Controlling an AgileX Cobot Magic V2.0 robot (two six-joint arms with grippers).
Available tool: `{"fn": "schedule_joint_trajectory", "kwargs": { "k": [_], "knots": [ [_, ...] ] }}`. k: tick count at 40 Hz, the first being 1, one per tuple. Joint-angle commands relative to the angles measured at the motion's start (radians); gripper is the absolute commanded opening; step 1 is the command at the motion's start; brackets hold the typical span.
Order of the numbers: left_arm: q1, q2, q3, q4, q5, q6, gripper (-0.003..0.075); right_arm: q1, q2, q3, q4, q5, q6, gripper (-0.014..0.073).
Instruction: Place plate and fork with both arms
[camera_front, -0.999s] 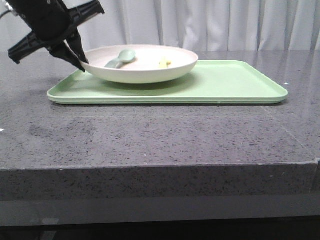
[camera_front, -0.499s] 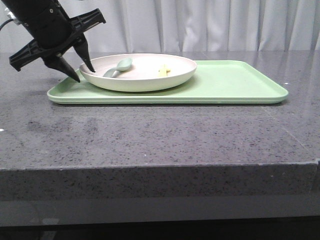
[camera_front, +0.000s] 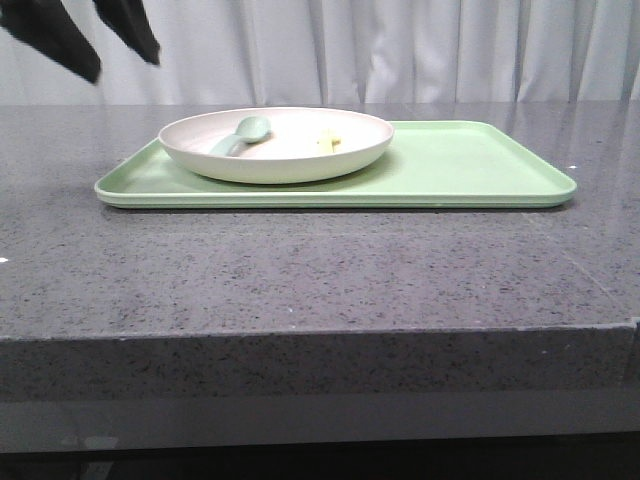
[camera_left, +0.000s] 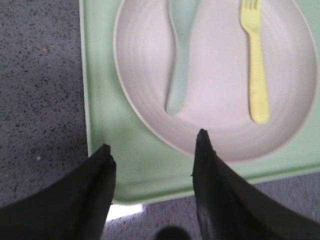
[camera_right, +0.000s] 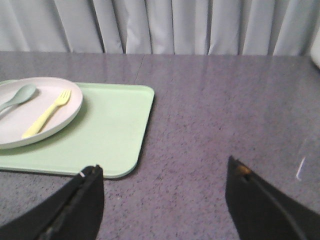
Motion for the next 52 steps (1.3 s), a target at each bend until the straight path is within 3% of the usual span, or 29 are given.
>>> {"fn": "schedule_joint_trajectory", "kwargs": {
  "k": [1, 7, 15, 20, 33, 38, 45, 52],
  "knots": [
    [-0.006, -0.126, -0.034, -0.044, 0.068, 0.17, 0.0358, -0.004, 0.061, -0.07, 0.039, -0.003, -0.006, 0.0538],
    [-0.006, -0.252, 0.015, -0.08, 0.135, 0.327, 0.0358, -0.004, 0.164, -0.166, 0.065, 0.162, -0.049, 0.0538],
    [-0.006, -0.437, 0.199, -0.151, 0.112, 0.482, 0.0358, 0.027, 0.294, -0.258, 0.241, 0.3, -0.229, 0.0538],
    [0.009, -0.53, 0.319, -0.152, 0.085, 0.495, 0.0358, 0.089, 0.38, -0.308, 0.34, 0.307, -0.325, 0.0538],
    [0.026, -0.647, 0.466, -0.15, 0.042, 0.495, 0.0358, 0.33, 0.682, -0.561, 0.341, 0.324, -0.322, 0.0538],
    [0.026, -0.653, 0.466, -0.15, 0.042, 0.495, 0.0358, 0.446, 0.833, -0.68, 0.233, 0.323, -0.209, 0.0527],
    [0.026, -0.65, 0.466, -0.15, 0.04, 0.495, 0.0358, 0.576, 1.062, -0.891, -0.106, 0.389, 0.114, 0.0526],
    [0.026, -0.65, 0.466, -0.15, 0.029, 0.495, 0.0358, 0.604, 1.282, -1.118, -0.256, 0.556, 0.345, 0.0526]
  ]
}}
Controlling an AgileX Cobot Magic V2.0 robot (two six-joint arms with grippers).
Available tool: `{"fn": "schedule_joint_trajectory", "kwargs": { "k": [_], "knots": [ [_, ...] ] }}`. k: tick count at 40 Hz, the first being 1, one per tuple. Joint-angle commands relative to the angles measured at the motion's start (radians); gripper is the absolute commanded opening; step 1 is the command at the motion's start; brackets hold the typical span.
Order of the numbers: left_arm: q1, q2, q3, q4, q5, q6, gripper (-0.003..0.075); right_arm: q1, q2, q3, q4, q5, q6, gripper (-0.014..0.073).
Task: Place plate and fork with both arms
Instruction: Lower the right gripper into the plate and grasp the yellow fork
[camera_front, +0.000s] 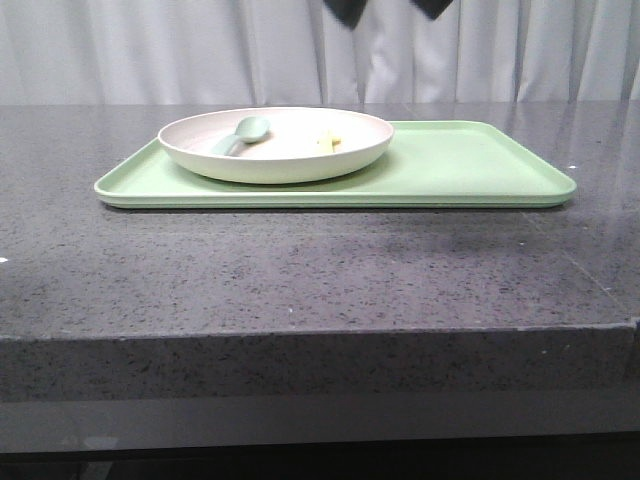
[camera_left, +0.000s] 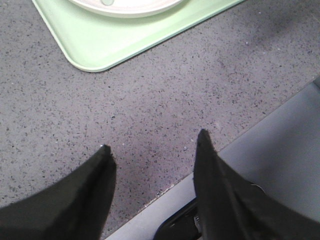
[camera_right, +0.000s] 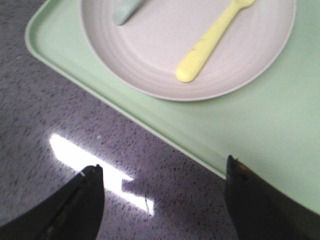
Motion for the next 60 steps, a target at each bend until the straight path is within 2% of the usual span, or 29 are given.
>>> {"fn": "schedule_joint_trajectory", "kwargs": {
  "k": [1, 9, 22, 45, 60],
  "knots": [
    [0.004, -0.01, -0.025, -0.03, -0.058, 0.005, 0.0358, 0.005, 0.089, -0.167, -0.092, 0.073, 0.133, 0.0526],
    [0.004, -0.01, -0.025, -0.03, -0.06, 0.005, 0.0358, -0.005, 0.283, -0.402, -0.09, 0.205, 0.175, 0.0526],
    [0.004, -0.01, -0.025, -0.03, -0.06, 0.005, 0.0358, -0.052, 0.477, -0.637, -0.086, 0.271, 0.292, 0.0526],
    [0.004, -0.01, -0.025, -0.03, -0.06, 0.005, 0.0358, -0.091, 0.56, -0.66, -0.067, 0.139, 0.316, 0.0523],
    [0.004, -0.01, -0.025, -0.03, -0.06, 0.005, 0.0358, -0.093, 0.596, -0.66, -0.067, 0.099, 0.316, 0.0395]
  ]
}}
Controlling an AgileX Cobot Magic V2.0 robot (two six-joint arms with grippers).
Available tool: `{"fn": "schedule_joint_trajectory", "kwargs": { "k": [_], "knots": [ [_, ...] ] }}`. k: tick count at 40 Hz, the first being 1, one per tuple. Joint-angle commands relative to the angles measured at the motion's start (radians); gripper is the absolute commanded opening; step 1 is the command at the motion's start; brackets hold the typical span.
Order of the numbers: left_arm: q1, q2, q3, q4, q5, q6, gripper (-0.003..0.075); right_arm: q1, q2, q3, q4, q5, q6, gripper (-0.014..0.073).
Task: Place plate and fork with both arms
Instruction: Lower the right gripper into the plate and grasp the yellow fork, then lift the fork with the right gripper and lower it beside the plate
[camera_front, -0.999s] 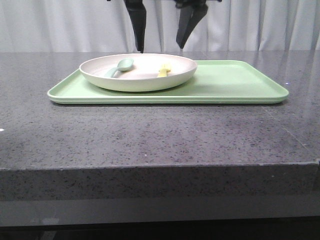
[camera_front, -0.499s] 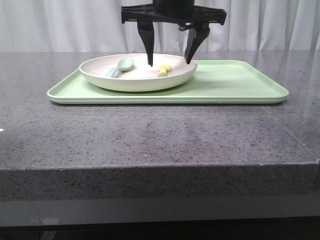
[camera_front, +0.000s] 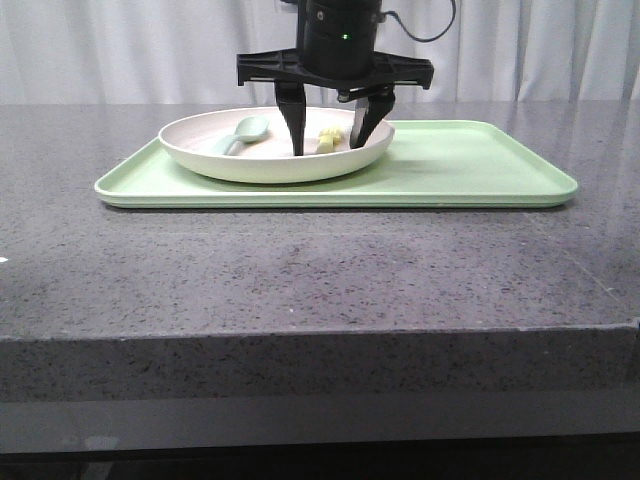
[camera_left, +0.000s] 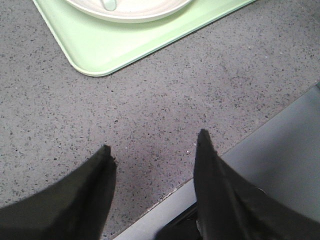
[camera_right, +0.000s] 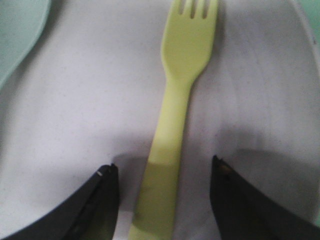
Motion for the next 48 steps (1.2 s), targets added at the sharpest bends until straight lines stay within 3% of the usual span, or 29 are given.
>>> {"fn": "schedule_joint_trajectory", "kwargs": {
  "k": [1, 15, 33, 41, 48],
  "knots": [
    [0.002, -0.01, -0.025, -0.03, -0.051, 0.0, 0.0358, -0.006, -0.061, -0.034, -0.01, -0.045, -0.001, 0.0384],
    [0.002, -0.01, -0.025, -0.03, -0.051, 0.0, 0.0358, -0.006, -0.061, -0.034, -0.01, -0.029, -0.001, 0.0231],
    [0.002, -0.01, -0.025, -0.03, -0.049, 0.0, 0.0358, -0.006, -0.046, -0.034, 0.004, -0.001, -0.001, 0.022],
    [0.002, -0.01, -0.025, -0.03, -0.049, 0.0, 0.0358, -0.006, -0.046, -0.034, 0.004, 0.001, -0.001, 0.0136],
    [0.002, -0.01, -0.025, -0.03, -0.049, 0.0, 0.0358, -0.006, -0.051, -0.034, 0.004, -0.005, -0.001, 0.0129]
  ]
}}
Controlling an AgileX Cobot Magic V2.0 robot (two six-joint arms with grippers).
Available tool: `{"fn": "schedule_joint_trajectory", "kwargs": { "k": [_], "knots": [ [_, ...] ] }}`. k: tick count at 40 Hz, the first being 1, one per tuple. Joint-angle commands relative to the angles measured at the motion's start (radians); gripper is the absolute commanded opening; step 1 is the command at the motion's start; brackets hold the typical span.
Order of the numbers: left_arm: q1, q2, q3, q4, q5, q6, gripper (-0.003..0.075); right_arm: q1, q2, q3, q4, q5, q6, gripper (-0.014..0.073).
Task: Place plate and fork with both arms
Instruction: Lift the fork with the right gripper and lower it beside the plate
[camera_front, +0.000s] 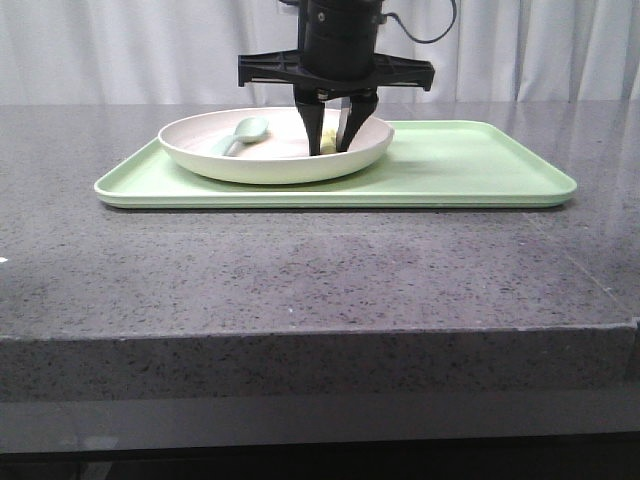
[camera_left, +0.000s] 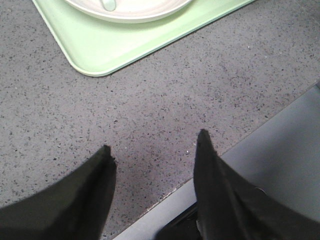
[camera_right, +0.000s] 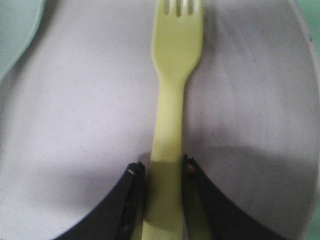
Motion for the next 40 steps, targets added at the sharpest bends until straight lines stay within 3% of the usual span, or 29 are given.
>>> {"fn": "schedule_joint_trajectory", "kwargs": {
  "k": [1, 23, 34, 40],
  "knots": [
    [0.002, -0.01, -0.025, -0.03, -0.049, 0.0, 0.0358, -0.004, -0.061, -0.026, -0.002, -0.016, -0.004, 0.0129],
    [0.002, -0.01, -0.025, -0.03, -0.049, 0.0, 0.0358, -0.004, -0.187, -0.026, -0.003, -0.005, -0.004, 0.0129],
    [0.002, -0.01, -0.025, -0.03, -0.049, 0.0, 0.0358, -0.004, -0.243, -0.026, -0.107, 0.102, -0.006, 0.0129],
    [0.002, -0.01, -0.025, -0.03, -0.049, 0.0, 0.0358, -0.004, -0.266, -0.021, -0.12, 0.124, -0.075, 0.0129]
  ]
}}
